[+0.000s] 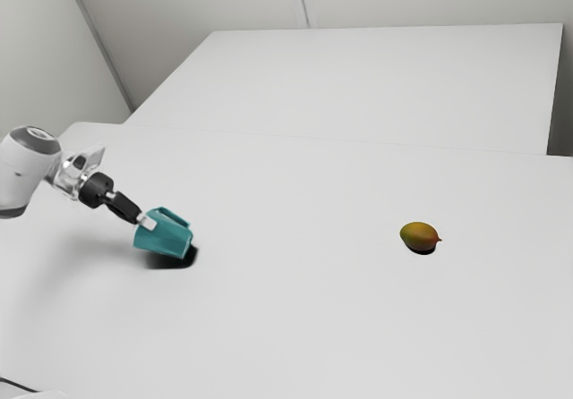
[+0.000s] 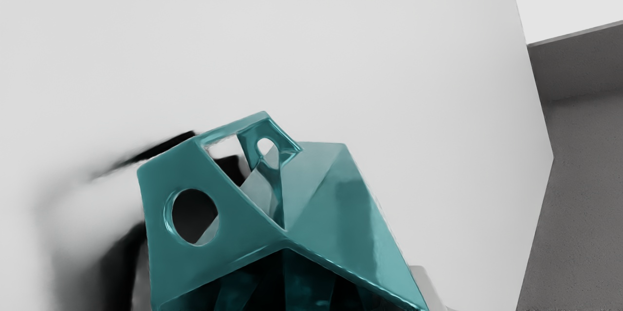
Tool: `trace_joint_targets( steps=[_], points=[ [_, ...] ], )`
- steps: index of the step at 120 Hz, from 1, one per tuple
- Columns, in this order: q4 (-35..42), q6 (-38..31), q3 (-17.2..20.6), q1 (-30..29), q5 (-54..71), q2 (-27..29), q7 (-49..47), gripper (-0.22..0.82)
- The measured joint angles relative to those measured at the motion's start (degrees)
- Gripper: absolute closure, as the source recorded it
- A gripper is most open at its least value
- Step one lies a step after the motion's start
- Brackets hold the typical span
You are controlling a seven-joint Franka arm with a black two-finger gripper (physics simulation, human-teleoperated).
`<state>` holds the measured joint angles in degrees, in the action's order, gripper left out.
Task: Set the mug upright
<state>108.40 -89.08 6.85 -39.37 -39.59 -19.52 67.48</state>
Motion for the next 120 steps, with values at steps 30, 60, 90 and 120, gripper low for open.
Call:
trace_joint_targets(
  steps=[30,60,90,120],
  points=[
    [8.8,-11.9,6.6,1.2,6.3,13.2,0.5,0.78],
    [19.7,-27.7,20.4,1.4,17.8,25.5,-5.9,0.78],
    [24.6,-36.8,27.5,1.4,22.4,28.9,-15.7,0.78],
    [26.9,-40.2,31.7,1.4,27.0,30.7,-26.3,0.78]
  ],
)
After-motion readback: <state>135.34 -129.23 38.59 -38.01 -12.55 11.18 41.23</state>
